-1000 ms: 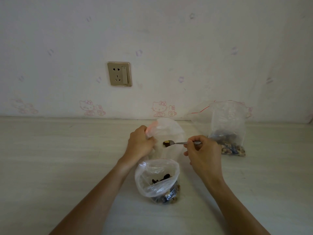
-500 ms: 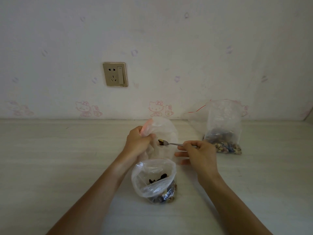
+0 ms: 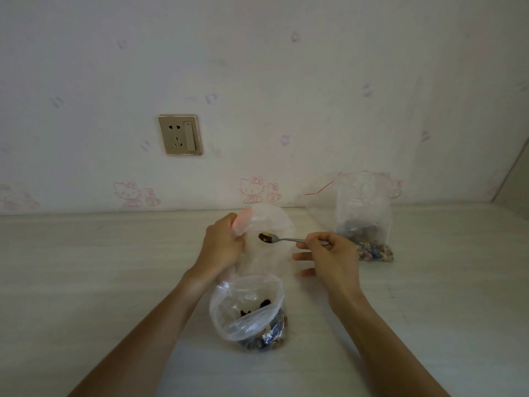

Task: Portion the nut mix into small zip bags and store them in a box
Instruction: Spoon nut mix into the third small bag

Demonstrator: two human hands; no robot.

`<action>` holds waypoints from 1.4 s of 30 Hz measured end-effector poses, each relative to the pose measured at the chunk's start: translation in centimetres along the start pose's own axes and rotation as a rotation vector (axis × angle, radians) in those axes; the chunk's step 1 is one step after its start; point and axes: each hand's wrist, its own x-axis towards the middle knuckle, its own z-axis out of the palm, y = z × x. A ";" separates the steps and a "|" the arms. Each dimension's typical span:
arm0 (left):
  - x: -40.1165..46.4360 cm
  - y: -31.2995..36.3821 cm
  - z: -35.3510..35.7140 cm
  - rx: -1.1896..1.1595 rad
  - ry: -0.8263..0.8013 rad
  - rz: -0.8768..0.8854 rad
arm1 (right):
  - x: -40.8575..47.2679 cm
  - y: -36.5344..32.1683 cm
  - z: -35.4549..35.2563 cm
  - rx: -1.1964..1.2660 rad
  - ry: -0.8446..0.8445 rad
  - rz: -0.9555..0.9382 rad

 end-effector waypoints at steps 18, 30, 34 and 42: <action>-3.4 1.2 -6.2 -0.121 -0.006 -0.023 | -1.2 -1.6 -1.6 0.036 -0.069 -0.037; -13.4 1.9 -6.6 -0.208 -0.172 -0.164 | -7.4 -5.9 -6.4 -0.013 -0.306 -0.094; -14.5 2.8 -6.5 -0.463 -0.163 -0.163 | -9.4 -6.5 -7.4 -0.203 -0.378 -0.270; -15.1 1.9 -5.9 -0.521 -0.134 -0.165 | -12.4 -7.4 -7.8 -0.914 -0.395 -1.329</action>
